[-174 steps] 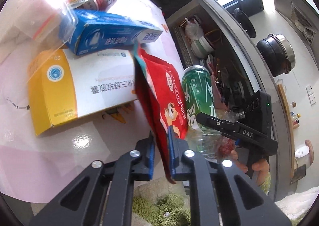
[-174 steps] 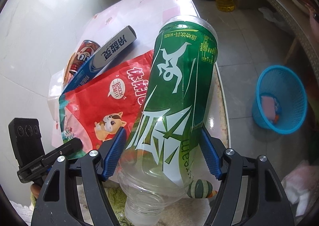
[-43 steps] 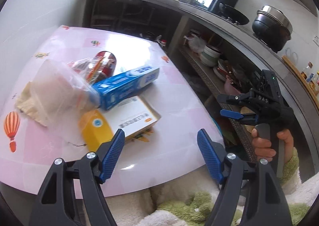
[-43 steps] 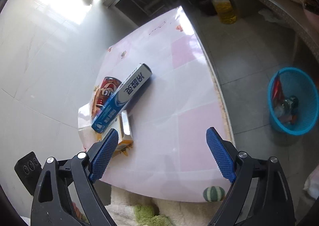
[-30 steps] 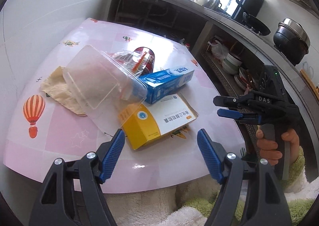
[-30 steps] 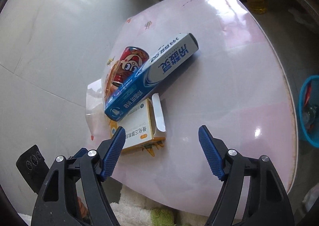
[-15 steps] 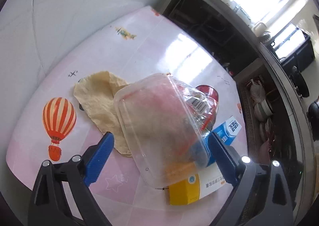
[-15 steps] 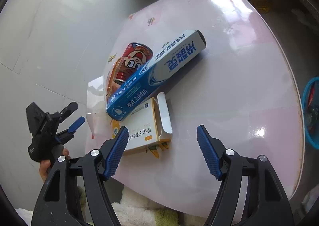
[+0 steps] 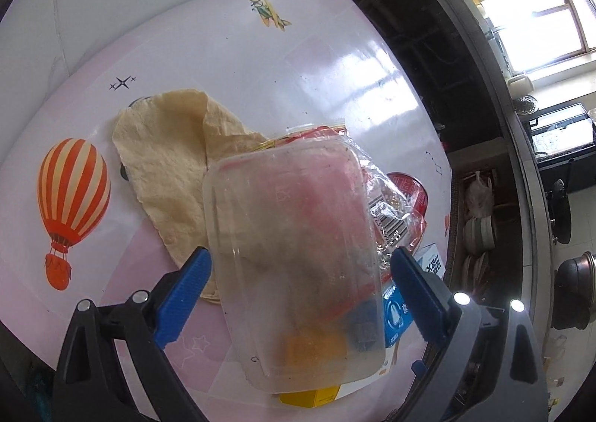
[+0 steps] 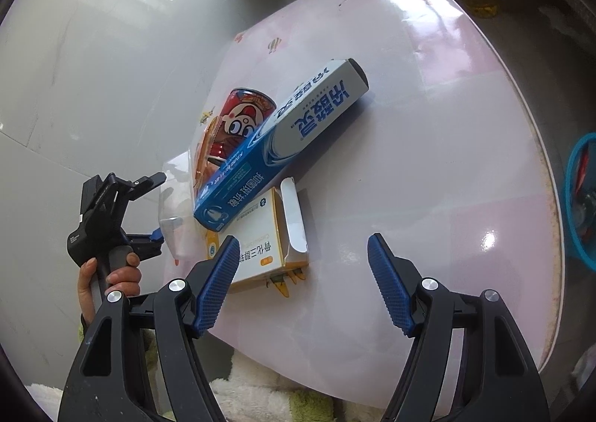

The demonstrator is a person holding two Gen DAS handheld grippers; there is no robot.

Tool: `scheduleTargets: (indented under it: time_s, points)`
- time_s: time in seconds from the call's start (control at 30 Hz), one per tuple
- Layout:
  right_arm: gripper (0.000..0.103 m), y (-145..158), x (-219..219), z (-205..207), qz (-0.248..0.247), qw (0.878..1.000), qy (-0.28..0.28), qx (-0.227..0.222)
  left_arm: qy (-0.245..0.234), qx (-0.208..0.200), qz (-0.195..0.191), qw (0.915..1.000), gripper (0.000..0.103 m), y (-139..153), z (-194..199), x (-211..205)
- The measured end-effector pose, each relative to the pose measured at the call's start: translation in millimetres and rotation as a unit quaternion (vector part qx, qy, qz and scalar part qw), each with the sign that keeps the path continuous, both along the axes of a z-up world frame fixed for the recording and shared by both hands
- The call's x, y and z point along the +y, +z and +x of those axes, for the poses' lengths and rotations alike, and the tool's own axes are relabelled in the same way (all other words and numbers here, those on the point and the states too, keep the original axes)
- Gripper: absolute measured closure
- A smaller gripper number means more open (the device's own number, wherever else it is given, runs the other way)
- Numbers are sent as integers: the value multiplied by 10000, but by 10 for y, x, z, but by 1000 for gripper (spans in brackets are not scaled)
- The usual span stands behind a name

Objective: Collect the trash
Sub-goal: 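Grasp the yellow-white medicine box with the right gripper while the left holds the container, then lift the container and medicine box with both grippers toward the wastebasket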

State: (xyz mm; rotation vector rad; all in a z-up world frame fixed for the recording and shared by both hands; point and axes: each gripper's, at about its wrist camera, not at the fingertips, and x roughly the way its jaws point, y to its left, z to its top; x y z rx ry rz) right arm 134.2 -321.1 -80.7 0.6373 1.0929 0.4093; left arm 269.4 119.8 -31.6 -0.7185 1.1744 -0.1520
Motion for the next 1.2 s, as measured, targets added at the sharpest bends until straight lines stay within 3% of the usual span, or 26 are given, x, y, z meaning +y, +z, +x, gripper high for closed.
scheduleTargets:
  time_s: [0.4,0.67,0.77,0.83,0.97,1.2]
  points:
    - [35,-21,149,110,-130,9998,168,-13,-95,-115,60,9999,15,-94,-14,-33]
    - [61,-151,384,404,-353,9983,450,95,11,-268,-57,9996,16,-61,-171,42]
    - [75,-236,463,453,-426,9975,526,192,36,-334,-93,9994,16,-41,-251,77]
    - [91,-225,485,452,-293,9978,582,146,36,-397,-151,9991,16,-23,-313,100]
    - [92,-160,534,378,-519,9960,721,93,3,-559,-208,9982,16,38,-453,136]
    - [92,-156,382,114,-447,9963,621,401,-39,-817,-162,9965,16,161,-621,149]
